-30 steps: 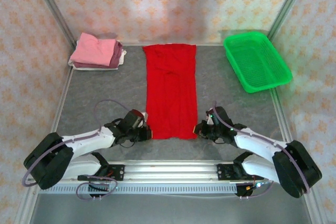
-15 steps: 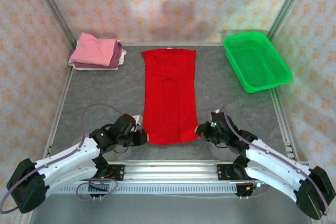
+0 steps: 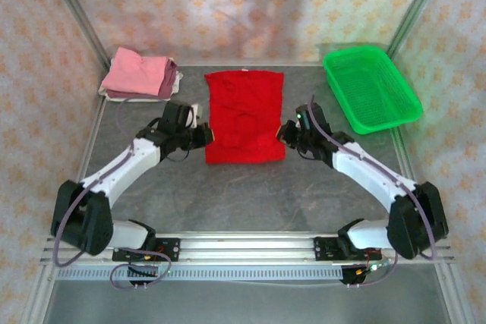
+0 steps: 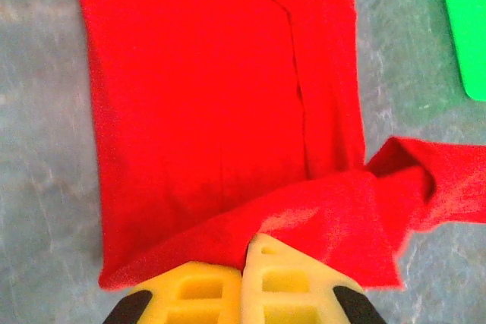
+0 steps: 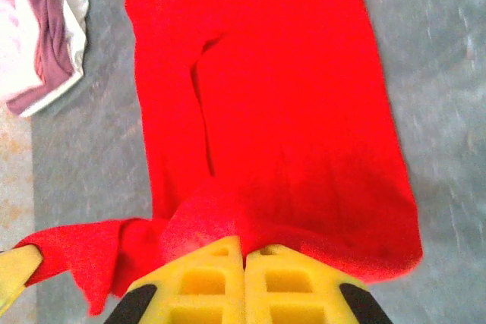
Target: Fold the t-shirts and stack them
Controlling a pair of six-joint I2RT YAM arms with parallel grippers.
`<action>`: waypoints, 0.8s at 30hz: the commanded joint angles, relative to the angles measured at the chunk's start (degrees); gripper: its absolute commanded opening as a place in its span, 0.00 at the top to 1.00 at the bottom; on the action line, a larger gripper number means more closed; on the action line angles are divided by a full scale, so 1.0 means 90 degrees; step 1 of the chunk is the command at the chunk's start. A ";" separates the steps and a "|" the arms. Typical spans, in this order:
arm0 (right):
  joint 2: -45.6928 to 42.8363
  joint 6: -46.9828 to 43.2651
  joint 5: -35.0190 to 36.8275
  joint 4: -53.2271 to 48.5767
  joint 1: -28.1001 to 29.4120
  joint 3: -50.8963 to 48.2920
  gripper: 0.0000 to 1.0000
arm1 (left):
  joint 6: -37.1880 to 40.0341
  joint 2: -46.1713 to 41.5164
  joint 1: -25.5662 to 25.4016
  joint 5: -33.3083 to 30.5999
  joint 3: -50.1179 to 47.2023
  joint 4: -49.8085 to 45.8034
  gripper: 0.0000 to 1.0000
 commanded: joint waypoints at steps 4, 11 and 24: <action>0.1005 -0.0824 0.0188 0.0482 -0.0350 0.0974 1.00 | 0.0815 0.1200 0.0300 -0.0217 0.1359 -0.0279 1.00; 0.1843 -0.0953 0.0039 0.0668 -0.0533 0.1658 1.00 | 0.1003 0.2233 0.0468 -0.0210 0.2162 -0.0295 1.00; 0.4488 -0.1121 -0.0727 0.0215 -0.1295 0.4570 0.62 | 0.1322 0.5232 0.0929 -0.0524 0.6123 -0.1521 0.60</action>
